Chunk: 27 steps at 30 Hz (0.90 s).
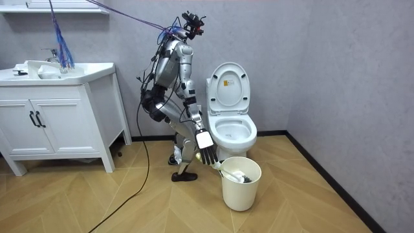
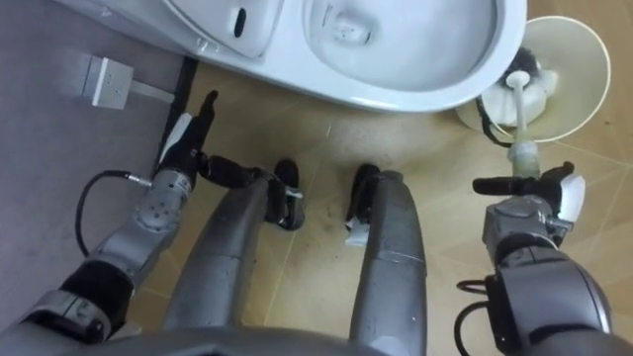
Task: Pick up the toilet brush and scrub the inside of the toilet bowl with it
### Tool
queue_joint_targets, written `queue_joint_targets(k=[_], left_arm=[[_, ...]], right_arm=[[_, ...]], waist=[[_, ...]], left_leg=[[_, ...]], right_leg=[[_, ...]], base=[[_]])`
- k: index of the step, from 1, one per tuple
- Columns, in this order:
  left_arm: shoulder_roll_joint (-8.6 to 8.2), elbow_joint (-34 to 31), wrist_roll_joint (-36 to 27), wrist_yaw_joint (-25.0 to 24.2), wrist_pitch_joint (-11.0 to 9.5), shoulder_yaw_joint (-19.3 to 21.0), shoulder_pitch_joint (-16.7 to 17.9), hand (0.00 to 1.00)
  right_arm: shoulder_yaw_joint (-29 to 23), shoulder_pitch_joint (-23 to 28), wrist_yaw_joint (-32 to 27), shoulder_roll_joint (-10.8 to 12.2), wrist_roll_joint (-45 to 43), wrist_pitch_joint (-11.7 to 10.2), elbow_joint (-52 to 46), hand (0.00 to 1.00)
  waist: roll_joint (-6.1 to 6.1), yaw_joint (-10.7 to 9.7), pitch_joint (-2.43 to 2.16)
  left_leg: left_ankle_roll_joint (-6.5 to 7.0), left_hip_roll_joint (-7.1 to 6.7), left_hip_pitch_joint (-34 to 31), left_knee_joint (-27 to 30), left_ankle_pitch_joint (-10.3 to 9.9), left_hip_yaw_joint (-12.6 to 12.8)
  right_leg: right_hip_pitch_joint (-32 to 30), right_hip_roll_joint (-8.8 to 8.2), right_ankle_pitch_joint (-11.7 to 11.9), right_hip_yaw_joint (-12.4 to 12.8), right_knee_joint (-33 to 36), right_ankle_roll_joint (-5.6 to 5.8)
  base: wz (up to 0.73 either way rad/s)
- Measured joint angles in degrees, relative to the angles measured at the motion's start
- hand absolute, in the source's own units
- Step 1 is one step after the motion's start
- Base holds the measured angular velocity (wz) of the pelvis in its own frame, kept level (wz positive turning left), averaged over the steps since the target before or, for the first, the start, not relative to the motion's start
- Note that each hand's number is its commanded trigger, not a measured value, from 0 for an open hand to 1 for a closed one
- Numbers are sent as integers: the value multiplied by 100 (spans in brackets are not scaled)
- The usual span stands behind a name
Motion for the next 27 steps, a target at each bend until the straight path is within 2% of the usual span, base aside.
queue_joint_targets(k=[5,12,13,14,15,19,23,27], left_arm=[[88,-169,-35,-15,15,-18,83,0],[150,-289,-66,-18,89,-63,107,0],[150,-289,-67,-18,108,-64,118,0],[150,-290,-67,-19,126,-72,127,0],[150,-290,-67,-20,134,-82,128,0],[147,-290,-68,-31,176,-213,129,0],[159,-322,-77,-35,176,-215,161,0],[187,-465,-82,-24,177,-213,219,0]], right_arm=[[236,25,96,-19,126,17,84,0],[441,134,153,-118,240,30,84,0],[441,140,153,-125,242,30,83,53],[442,148,153,-137,242,27,81,96],[442,156,152,-144,243,24,80,100],[499,284,119,-190,256,-1,86,100],[614,279,106,-341,480,-57,74,100],[645,278,113,-347,608,-62,30,100]], waist=[[5,8,-3],[23,158,-10],[37,172,-19],[54,192,-30],[60,209,-32],[68,282,-32],[111,301,-48],[116,302,-50]], left_leg=[[-6,-9,-112,221,-92,-4],[-38,-28,-135,329,-138,-17],[-35,-37,-149,352,-143,-15],[-34,-42,-176,369,-145,-13],[-34,-50,-186,375,-145,-14],[-29,-107,-199,415,-148,4],[-36,-100,-328,493,-153,28],[-73,-79,-449,593,-183,31]], right_leg=[[-90,-16,-113,4,216,2],[-99,-66,-162,-27,333,-19],[-112,-90,-170,-38,360,-26],[-139,-97,-172,-37,380,-26],[-152,-104,-172,-35,391,-25],[-197,-141,-228,19,502,9],[-343,-141,-241,26,595,-6],[-476,-113,-276,71,713,-35]], base=[[2],[3],[4],[3],[5],[7],[0],[-1]])
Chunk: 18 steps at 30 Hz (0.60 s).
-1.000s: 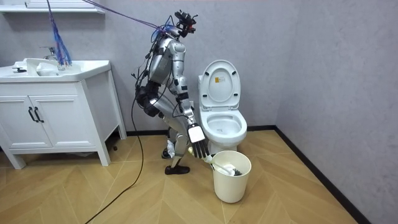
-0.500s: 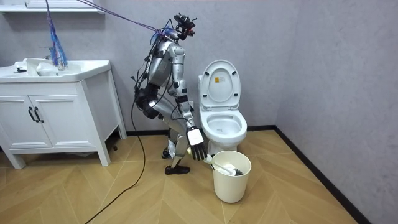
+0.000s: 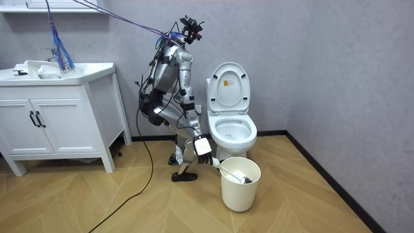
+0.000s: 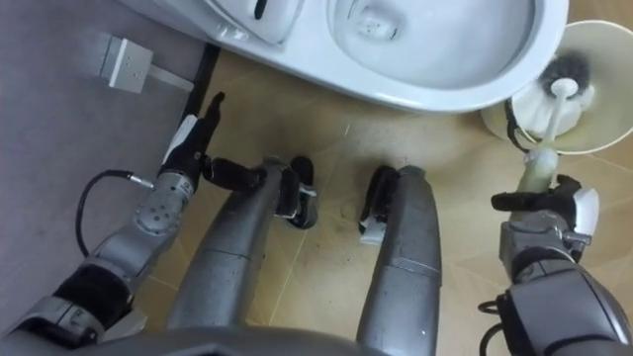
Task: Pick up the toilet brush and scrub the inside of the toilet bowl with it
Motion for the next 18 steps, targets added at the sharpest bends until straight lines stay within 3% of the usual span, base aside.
queue_joint_targets(k=[6,11,18], left_arm=[[0,-16,1,15,0,11,53,0],[-7,-67,2,46,1,-12,76,0],[-50,-15,11,65,6,-6,130,0]], right_arm=[[-48,29,-86,-39,183,-12,-73,100],[-51,41,154,7,1415,-9,-120,100],[-330,155,350,54,2381,6,-125,100]], waist=[[3,-26,-3],[8,-31,-6],[16,-62,-13]], left_leg=[[-39,23,18,5,-17,0],[-92,76,45,19,-32,-48],[-115,89,221,-219,39,-69]], right_leg=[[2,52,-19,-5,12,-54],[44,69,-12,-55,-12,-124],[231,88,74,-109,-273,-136]], base=[[-2],[-2],[-1]])
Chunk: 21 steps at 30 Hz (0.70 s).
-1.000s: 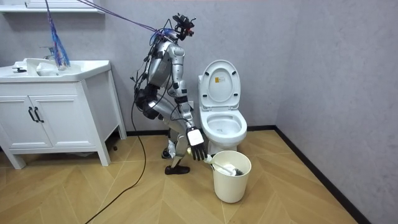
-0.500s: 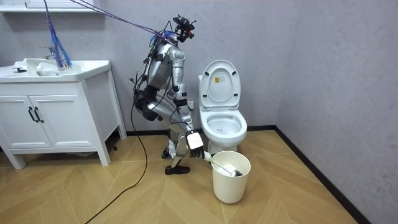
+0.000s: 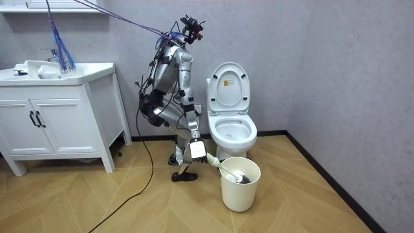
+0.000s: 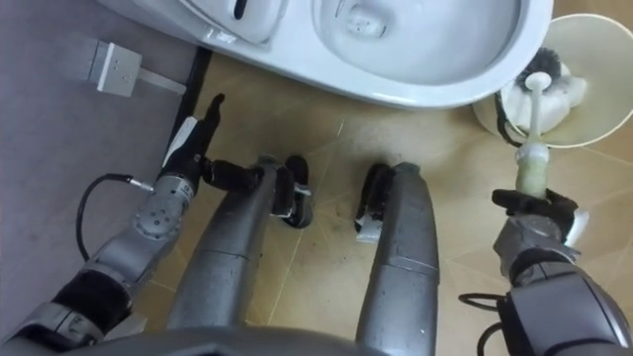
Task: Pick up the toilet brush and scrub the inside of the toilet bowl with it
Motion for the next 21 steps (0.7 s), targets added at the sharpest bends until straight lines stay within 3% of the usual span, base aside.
queue_joint_targets(k=[8,14,21], left_arm=[[31,110,-6,107,-3,0,155,0],[32,299,-4,147,-16,-54,208,0],[44,639,24,88,-15,62,355,0]], right_arm=[[1,92,142,113,421,58,47,100],[-39,148,187,234,704,101,119,100],[-569,211,377,369,525,266,297,100]], waist=[[-14,-178,-4],[-42,-336,-9],[-120,-420,-38]], left_leg=[[109,1,744,-815,219,9],[195,7,1434,-1380,313,21],[272,41,2362,-1918,341,36]], right_leg=[[754,57,261,-92,-841,89],[1454,131,416,-92,-1465,246],[2435,208,511,-133,-2129,389]], base=[[-4],[-4],[-3]])
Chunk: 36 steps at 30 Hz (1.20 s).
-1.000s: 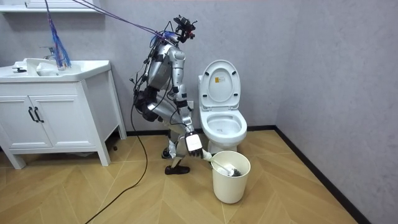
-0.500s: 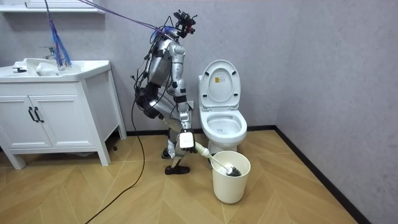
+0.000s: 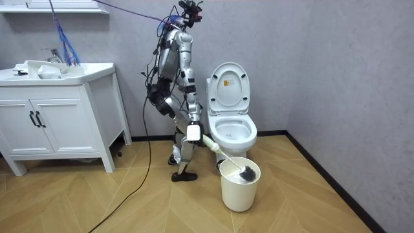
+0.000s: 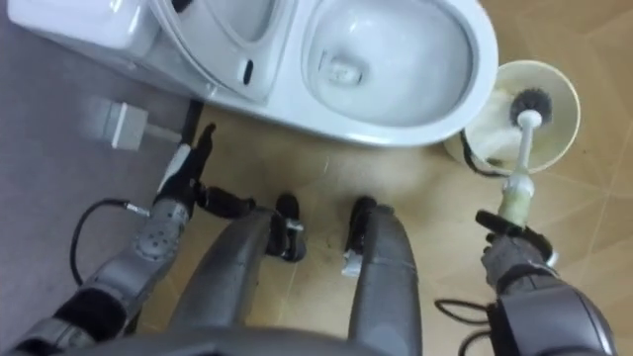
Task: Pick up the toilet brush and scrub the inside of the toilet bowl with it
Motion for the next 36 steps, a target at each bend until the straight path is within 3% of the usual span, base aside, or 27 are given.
queue_joint_targets(k=[7,13,17,22,28,30,33,36], left_arm=[[80,422,28,-20,-72,250,194,0],[250,441,42,-53,-175,608,683,0],[267,334,36,-37,-264,874,1197,0],[259,249,44,-39,-447,1285,1722,0],[216,192,53,-10,-455,1634,2023,0],[173,-106,59,100,-479,1759,2283,0],[80,-495,367,319,-566,2021,2565,0],[2,-780,858,525,-577,2199,2749,0]], right_arm=[[-174,226,-16,10,-427,-10,-79,100],[-429,728,-275,17,-868,-63,-603,100],[-389,1332,-541,98,-1716,-240,-1220,100],[-392,1843,-797,129,-3146,-336,-1783,100],[-298,2385,-854,354,-4827,-385,-2927,100],[-88,2685,-867,357,-5498,-492,-3326,100],[-73,2803,-868,433,-6529,-644,-3490,100],[-53,2868,-769,447,-7468,-654,-3563,100]], waist=[[-72,-4,-44],[-73,-9,-80],[-75,-3,-224],[-108,-1,-241],[-110,117,-238],[-116,189,-231],[-114,301,-226],[-114,345,-228]], left_leg=[[18,39,852,-437,-2,5],[17,68,1536,-845,16,-30],[1,155,2137,-1286,36,-17],[-3,166,2839,-1772,58,38],[-29,217,3369,-2111,72,56],[-31,220,3660,-2263,70,46],[-36,219,3850,-2408,69,13],[-41,213,3937,-2466,73,-26]], right_leg=[[881,64,80,-62,-528,49],[1595,148,143,-99,-1010,94],[2247,291,305,-105,-1637,114],[2932,352,377,-110,-2087,146],[3495,454,469,-113,-2553,159],[3794,476,474,-144,-2711,164],[3989,496,478,-142,-2850,170],[4104,501,477,-179,-2897,172]], base=[[-4],[-1],[-11],[-5],[-4],[5],[2],[5]])
